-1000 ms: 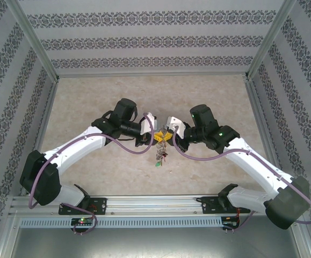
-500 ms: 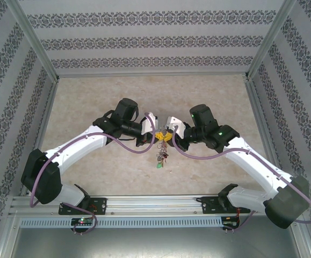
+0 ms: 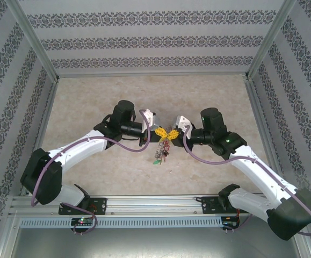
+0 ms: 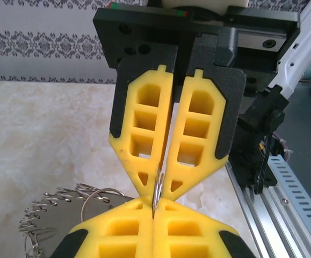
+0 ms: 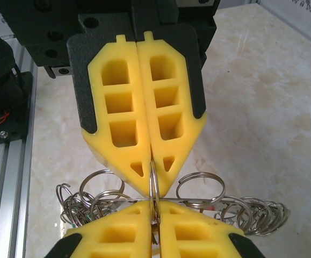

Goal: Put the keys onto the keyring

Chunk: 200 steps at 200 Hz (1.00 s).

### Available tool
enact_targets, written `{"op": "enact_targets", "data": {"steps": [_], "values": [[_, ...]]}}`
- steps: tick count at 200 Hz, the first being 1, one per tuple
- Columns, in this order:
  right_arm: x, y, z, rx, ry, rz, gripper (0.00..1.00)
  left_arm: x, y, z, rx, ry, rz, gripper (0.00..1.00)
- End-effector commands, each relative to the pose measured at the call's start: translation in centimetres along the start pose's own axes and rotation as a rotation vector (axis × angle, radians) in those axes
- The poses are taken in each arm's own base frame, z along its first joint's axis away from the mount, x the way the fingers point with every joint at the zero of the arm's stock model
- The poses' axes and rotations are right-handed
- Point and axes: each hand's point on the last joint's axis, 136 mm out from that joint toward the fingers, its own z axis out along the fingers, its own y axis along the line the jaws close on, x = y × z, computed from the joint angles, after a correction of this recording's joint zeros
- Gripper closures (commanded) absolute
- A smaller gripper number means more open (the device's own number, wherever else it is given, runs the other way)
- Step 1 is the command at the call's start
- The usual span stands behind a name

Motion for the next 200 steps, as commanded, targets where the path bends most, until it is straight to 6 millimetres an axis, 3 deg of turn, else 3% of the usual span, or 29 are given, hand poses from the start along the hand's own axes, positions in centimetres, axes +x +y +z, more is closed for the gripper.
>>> {"op": "enact_targets", "data": {"steps": [1, 11, 31, 42, 83, 150, 177, 200], "values": [[-1.3, 0.6, -0.3, -0.038, -0.067, -0.027, 0.95, -3.4, -1.5, -0.4, 0.061, -0.108, 0.090, 1.00], [-1.2, 0.4, -0.3, -0.027, -0.058, -0.027, 1.00, -3.2, -1.4, -0.5, 0.053, -0.103, 0.088, 1.00], [-1.1, 0.2, -0.4, -0.019, -0.037, -0.024, 1.00, -2.7, -1.5, -0.6, 0.043, -0.073, 0.090, 1.00], [-1.3, 0.1, -0.4, -0.014, -0.031, -0.023, 1.00, -2.0, -1.5, -0.6, 0.042, -0.031, 0.091, 0.92], [-1.5, 0.1, -0.3, -0.013, 0.012, -0.032, 1.00, 0.2, -1.7, -0.7, 0.051, 0.136, 0.104, 0.79], [-1.4, 0.4, 0.6, -0.011, 0.092, -0.071, 1.00, 2.1, -1.1, -0.2, 0.052, 0.284, 0.113, 0.74], [-1.6, 0.5, 0.7, -0.016, 0.088, -0.077, 1.00, 2.3, -0.8, 0.0, 0.040, 0.309, 0.124, 0.77], [-1.5, 0.5, 0.7, -0.017, 0.090, -0.075, 1.00, 2.3, -0.5, -0.1, 0.026, 0.317, 0.138, 0.87]]}}
